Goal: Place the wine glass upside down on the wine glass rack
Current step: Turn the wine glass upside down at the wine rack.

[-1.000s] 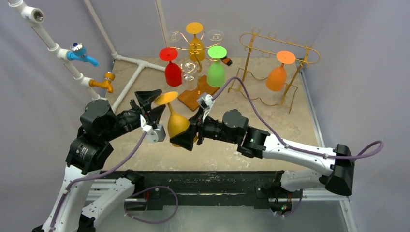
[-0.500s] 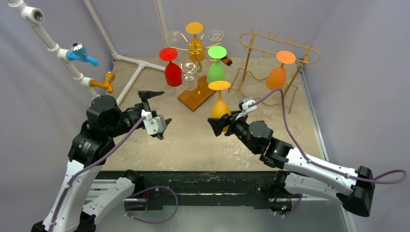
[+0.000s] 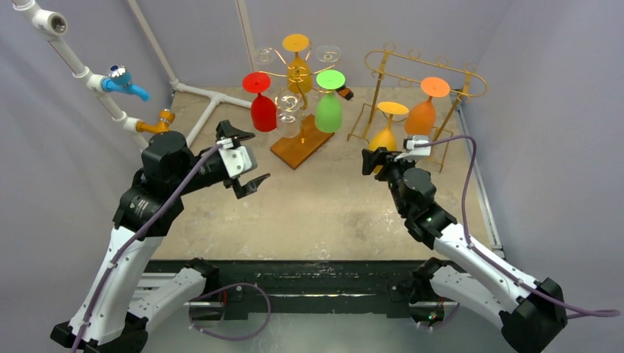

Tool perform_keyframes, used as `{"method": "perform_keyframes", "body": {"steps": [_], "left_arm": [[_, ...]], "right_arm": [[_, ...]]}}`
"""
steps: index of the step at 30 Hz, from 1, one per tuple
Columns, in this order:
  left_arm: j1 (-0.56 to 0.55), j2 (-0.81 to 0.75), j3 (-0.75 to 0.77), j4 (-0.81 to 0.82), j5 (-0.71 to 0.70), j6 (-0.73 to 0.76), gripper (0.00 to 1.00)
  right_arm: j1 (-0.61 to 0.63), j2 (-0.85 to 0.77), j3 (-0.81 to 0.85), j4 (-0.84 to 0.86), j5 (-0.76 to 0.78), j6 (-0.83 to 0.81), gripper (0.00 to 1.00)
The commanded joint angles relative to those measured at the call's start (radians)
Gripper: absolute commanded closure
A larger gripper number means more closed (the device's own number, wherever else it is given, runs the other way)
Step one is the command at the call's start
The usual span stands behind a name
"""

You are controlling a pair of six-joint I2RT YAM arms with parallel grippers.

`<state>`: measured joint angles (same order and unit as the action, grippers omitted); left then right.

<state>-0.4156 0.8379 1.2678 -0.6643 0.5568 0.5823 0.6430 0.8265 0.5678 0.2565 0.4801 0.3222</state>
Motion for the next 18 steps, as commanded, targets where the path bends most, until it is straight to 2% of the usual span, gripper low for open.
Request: {"method": "perform_keyframes", "body": {"steps": [1,9,18], "left_arm": [[-0.003,0.017,0.0,0.053,-0.016,-0.083,0.0],[-0.003,0.021,-0.022,0.054,-0.032,-0.066,0.0],[-0.003,0.003,-0.059,0.049,-0.017,-0.026,0.0]], "right_arm": [[-0.086,0.072,0.059,0.099,-0.077,-0.016,0.27],[-0.164,0.217,0.152,0.189,-0.15,-0.026,0.27],[-0.241,0.302,0.184,0.266,-0.187,0.001,0.26]]}}
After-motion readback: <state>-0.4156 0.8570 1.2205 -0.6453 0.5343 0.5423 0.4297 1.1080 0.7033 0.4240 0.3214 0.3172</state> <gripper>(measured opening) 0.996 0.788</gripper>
